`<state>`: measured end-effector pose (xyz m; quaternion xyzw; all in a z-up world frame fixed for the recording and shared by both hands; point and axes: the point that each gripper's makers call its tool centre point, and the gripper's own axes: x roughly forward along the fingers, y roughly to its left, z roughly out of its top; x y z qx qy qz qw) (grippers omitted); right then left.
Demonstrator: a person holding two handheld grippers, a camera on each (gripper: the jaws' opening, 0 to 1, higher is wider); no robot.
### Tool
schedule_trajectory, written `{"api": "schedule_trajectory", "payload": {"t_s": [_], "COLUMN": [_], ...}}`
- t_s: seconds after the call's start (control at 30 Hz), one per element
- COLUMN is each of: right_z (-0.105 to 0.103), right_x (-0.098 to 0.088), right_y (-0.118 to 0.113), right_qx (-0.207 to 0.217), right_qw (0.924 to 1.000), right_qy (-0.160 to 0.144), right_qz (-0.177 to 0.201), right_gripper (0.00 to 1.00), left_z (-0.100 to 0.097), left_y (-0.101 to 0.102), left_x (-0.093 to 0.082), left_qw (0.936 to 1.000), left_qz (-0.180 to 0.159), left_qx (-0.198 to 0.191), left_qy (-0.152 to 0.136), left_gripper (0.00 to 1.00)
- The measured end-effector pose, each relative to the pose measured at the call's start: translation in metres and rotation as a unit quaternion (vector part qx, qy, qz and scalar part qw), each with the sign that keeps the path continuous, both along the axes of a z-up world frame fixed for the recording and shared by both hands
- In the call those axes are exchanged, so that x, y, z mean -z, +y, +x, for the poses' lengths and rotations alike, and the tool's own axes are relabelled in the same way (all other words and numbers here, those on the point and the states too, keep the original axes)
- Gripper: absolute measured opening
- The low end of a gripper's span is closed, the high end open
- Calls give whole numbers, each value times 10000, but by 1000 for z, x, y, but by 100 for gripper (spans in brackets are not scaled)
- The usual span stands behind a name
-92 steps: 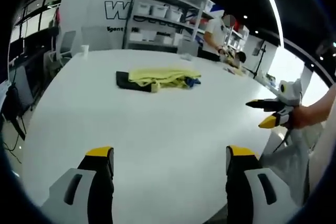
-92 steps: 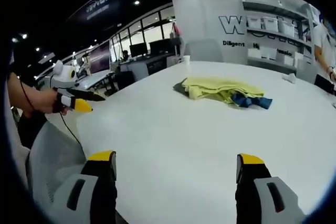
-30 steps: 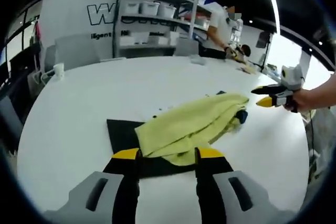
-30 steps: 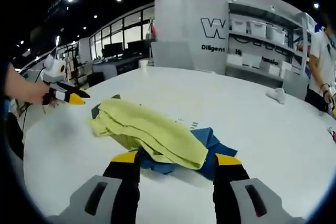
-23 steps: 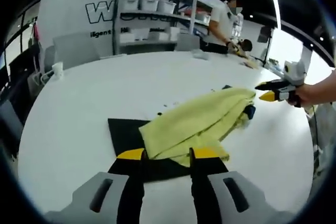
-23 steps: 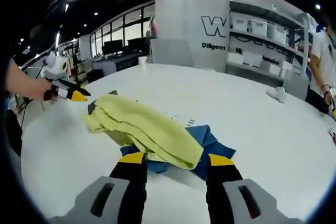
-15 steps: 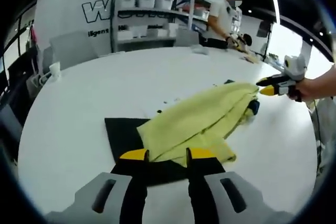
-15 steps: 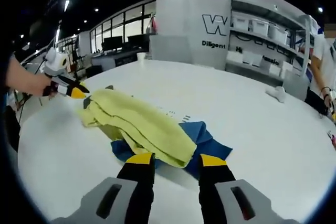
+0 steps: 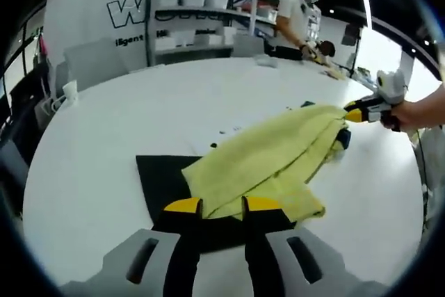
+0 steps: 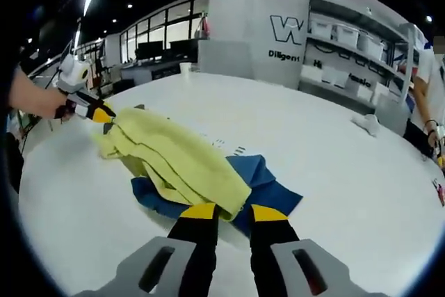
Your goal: Fold the garment on the visible template until the final outline fits inside the template.
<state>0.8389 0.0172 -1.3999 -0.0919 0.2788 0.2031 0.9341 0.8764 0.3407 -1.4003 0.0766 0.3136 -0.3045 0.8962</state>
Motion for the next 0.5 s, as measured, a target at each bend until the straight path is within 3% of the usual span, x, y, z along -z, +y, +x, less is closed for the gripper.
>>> {"api": "schedule_trajectory", "payload": {"t_s": [0.1, 0.37, 0.43, 0.5], "right_z": [1, -1, -2, -2], "right_x": [2, 8, 9, 9], "right_y": [-1, -1, 0, -1], "right_qx": [3, -73, -102, -100], "right_qw": [10000, 9999, 9998, 9998], "right_qy": [17, 69, 86, 85], "right_qz": [-27, -126, -157, -157], "right_gripper": [9, 8, 7, 7], "left_z": [1, 4, 4, 2], "left_y": [8, 12, 14, 12], "left_x": [3, 13, 17, 21], "left_qw": [9998, 9986, 9944, 9930], "left_qz": [171, 522, 981, 1094], "left_qx": [-142, 42, 327, 388], "left_qy": [-13, -72, -224, -239], "left_gripper": [23, 21, 16, 13]}}
